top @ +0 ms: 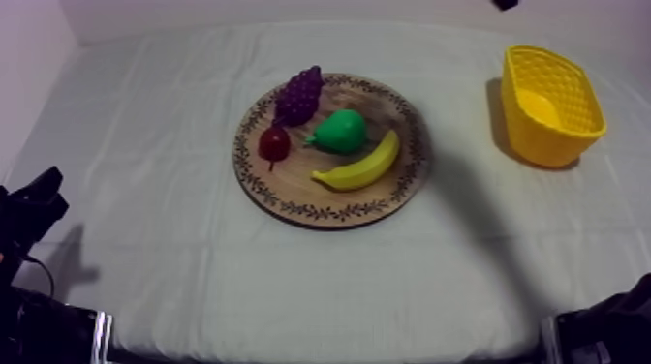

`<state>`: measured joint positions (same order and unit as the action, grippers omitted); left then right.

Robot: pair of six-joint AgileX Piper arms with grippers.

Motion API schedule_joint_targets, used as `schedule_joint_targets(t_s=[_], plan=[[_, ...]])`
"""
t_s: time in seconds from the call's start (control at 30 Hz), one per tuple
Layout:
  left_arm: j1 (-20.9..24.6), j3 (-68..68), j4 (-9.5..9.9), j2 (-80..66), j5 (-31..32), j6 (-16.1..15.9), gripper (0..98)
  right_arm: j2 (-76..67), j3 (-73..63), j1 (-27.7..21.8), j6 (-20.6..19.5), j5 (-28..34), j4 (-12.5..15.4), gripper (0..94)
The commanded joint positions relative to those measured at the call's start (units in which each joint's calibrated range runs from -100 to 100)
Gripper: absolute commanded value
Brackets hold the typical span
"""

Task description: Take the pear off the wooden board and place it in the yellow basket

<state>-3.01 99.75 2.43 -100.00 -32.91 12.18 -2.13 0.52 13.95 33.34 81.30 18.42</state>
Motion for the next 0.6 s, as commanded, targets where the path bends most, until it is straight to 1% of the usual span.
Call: schedule_joint_targets(t_s=[0.0, 0.03, 0.07, 0.1, 0.17, 0.23, 0.33, 0.37, 0.43, 0.57], plan=[[0.01, 0.03, -0.01, 0.0, 0.01, -0.02, 0.1, 4.27, -1.0, 2.19, -0.11, -0.03, -0.05, 10.2], [0.01, 0.03, -0.01, 0.0, 0.01, -0.03, 0.1, 5.44, -1.64, 2.81, -0.33, -0.02, -0.19, 12.5], [0.01, 0.03, -0.01, 0.0, 0.01, -0.04, 0.1, 6.56, -2.32, 3.39, -0.66, 0.13, -0.42, 17.3], [0.01, 0.03, -0.01, 0.0, 0.01, -0.02, 0.1, 7.63, -3.03, 3.95, -1.0, 0.42, -0.73, 24.4], [0.01, 0.03, -0.01, 0.0, 0.01, -0.03, 0.1, 9.49, -4.5, 5.0, -1.72, 1.34, -1.53, 42.5], [0.01, 0.03, -0.01, 0.0, 0.01, -0.02, 0.1, 10.95, -5.74, 5.98, -2.47, 2.3, -2.43, 58.0], [0.01, 0.03, -0.01, 0.0, 0.01, -0.03, 0.1, 12.31, -6.74, 7.41, -3.59, 2.89, -4.13, 74.9], [0.01, 0.03, -0.01, 0.0, 0.01, -0.02, 0.1, 12.64, -7.03, 7.82, -3.88, 2.94, -4.67, 78.6], [0.01, 0.03, -0.01, 0.0, 0.01, -0.02, 0.1, 13.32, -7.61, 8.36, -4.16, 2.96, -5.43, 83.2], [0.01, 0.03, -0.01, 0.0, 0.01, -0.02, 0.1, 15.23, -8.8, 8.37, -3.88, 3.29, -5.87, 85.8]])
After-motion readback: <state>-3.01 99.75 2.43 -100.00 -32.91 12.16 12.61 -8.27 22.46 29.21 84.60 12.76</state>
